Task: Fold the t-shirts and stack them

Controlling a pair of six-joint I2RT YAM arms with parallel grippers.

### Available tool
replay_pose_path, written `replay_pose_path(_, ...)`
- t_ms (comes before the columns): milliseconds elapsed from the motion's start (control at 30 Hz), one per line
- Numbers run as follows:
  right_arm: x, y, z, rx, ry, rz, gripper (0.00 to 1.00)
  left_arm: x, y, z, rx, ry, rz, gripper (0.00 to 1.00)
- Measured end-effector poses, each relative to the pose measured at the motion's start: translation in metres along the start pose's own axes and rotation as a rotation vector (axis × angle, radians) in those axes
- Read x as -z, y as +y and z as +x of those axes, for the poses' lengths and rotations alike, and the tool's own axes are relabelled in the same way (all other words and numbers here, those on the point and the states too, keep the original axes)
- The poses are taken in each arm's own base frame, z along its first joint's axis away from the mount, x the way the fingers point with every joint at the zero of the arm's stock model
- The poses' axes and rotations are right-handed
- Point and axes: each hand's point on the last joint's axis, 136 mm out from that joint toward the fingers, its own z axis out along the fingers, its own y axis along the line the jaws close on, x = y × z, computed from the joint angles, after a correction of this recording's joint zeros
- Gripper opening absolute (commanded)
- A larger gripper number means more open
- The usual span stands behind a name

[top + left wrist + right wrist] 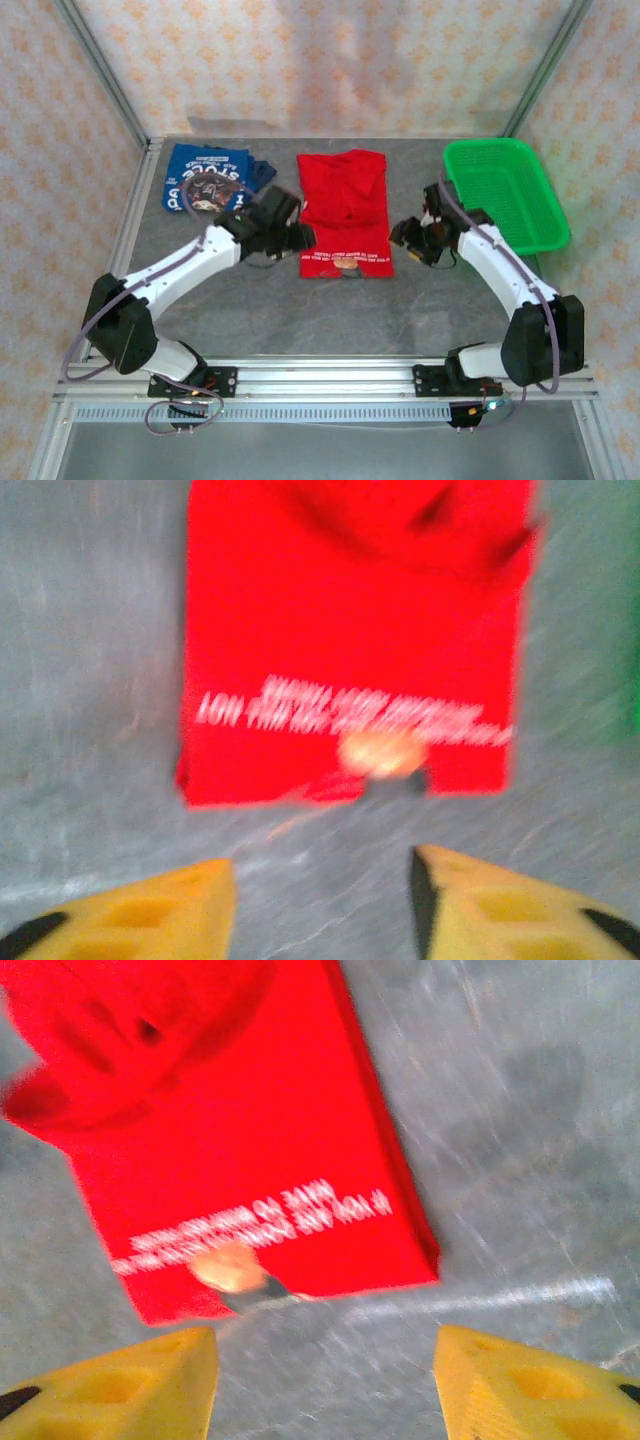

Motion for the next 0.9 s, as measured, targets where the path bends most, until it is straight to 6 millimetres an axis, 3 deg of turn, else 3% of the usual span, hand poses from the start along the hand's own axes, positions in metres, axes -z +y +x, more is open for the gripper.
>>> replay_pose_path(100,-0.023,-0.026,0.024,-0.047,0.072,0.033,0.42,-0.03,0.031,0.033,0.025,0.09,-0.082,0.36)
replay_pose_path(200,-0.032,-0.034,0.032,-0.07,0.087,0.03,0.37,-0.047,0.026,0.029,0.045,0.1,-0.085,0.33)
replay_pose_path(367,-0.035,-0.024,0.021,-0.072,0.047,-0.014,0.32,-0.079,-0.02,-0.005,0.039,0.069,-0.037,0.29)
replay_pose_path(500,-0.035,-0.02,0.017,-0.079,0.03,-0.029,0.31,-0.119,-0.051,-0.031,0.029,0.066,-0.035,0.25)
replay_pose_path(667,-0.03,-0.016,0.015,-0.107,0.014,-0.05,0.3,-0.17,-0.056,-0.055,0.026,0.073,-0.086,0.24)
replay_pose_path(767,-0.016,-0.007,0.014,-0.115,-0.025,-0.097,0.3,-0.177,-0.066,-0.084,0.03,0.045,-0.086,0.26)
replay_pose_path(900,0.003,-0.003,0.018,-0.121,-0.076,-0.154,0.31,-0.162,-0.09,-0.147,0.016,-0.062,-0.028,0.35)
